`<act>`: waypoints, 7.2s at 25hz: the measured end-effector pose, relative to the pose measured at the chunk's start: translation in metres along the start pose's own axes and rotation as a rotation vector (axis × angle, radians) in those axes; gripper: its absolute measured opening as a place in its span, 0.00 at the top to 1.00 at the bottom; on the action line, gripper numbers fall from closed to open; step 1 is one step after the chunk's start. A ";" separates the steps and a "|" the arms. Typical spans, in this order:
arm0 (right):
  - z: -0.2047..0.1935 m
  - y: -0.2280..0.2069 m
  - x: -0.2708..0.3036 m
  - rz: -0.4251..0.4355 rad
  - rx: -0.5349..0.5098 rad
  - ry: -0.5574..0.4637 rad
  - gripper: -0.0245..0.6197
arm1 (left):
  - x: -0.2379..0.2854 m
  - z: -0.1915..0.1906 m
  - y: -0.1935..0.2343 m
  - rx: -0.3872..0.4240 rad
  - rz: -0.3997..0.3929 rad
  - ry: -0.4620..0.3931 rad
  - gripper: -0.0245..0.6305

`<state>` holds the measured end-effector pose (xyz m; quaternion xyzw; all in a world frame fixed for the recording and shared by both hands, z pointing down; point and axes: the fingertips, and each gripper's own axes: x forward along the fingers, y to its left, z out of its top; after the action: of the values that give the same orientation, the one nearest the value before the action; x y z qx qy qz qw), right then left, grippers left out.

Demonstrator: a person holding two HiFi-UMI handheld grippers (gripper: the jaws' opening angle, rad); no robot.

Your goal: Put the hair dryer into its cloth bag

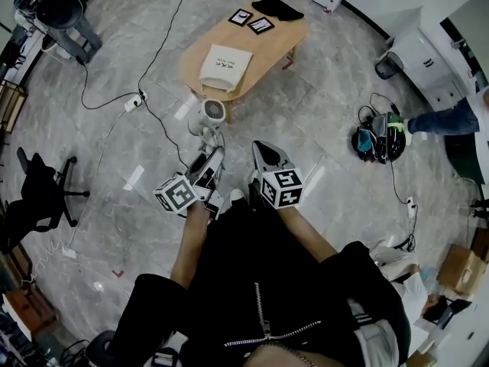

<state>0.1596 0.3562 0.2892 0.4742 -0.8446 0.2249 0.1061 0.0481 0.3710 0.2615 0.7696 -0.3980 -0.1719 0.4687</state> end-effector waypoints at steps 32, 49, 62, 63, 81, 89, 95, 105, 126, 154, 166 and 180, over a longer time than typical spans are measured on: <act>0.082 -0.090 0.131 0.154 0.008 0.047 0.95 | 0.122 0.077 0.027 -0.040 0.081 -0.113 0.61; 0.082 -0.114 0.155 0.187 0.025 0.106 0.95 | 0.145 0.092 0.043 -0.095 0.124 -0.165 0.61; 0.114 -0.116 0.244 0.173 -0.016 0.145 0.95 | 0.189 0.162 0.098 -0.113 0.112 -0.141 0.61; 0.117 -0.116 0.252 0.169 -0.017 0.149 0.95 | 0.192 0.171 0.102 -0.102 0.105 -0.138 0.61; 0.131 -0.102 0.364 0.128 -0.074 0.237 0.95 | 0.214 0.241 0.173 -0.080 0.080 -0.027 0.61; 0.101 -0.131 0.400 0.112 -0.090 0.336 0.95 | 0.225 0.248 0.198 -0.072 0.030 -0.030 0.61; 0.074 -0.158 0.435 0.146 -0.099 0.418 0.95 | 0.239 0.252 0.232 -0.080 0.063 -0.046 0.61; 0.001 -0.187 0.494 0.196 -0.169 0.541 0.87 | 0.253 0.237 0.298 -0.085 0.068 -0.061 0.61; -0.186 -0.192 0.532 0.506 -0.639 0.874 0.79 | 0.237 0.170 0.405 -0.104 0.108 -0.075 0.61; -0.138 -0.204 0.603 0.486 -0.484 0.728 0.87 | 0.272 0.070 0.461 0.140 0.170 0.439 0.61; -0.115 -0.216 0.601 0.518 -0.430 0.687 0.88 | 0.295 0.051 0.481 0.429 0.184 0.689 0.61; -0.107 -0.217 0.599 0.542 -0.382 0.678 0.88 | 0.326 0.045 0.489 0.754 0.250 0.787 0.62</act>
<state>0.0235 -0.1410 0.6792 0.1083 -0.8818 0.2271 0.3988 0.0016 -0.0268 0.6938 0.8369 -0.3152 0.3396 0.2912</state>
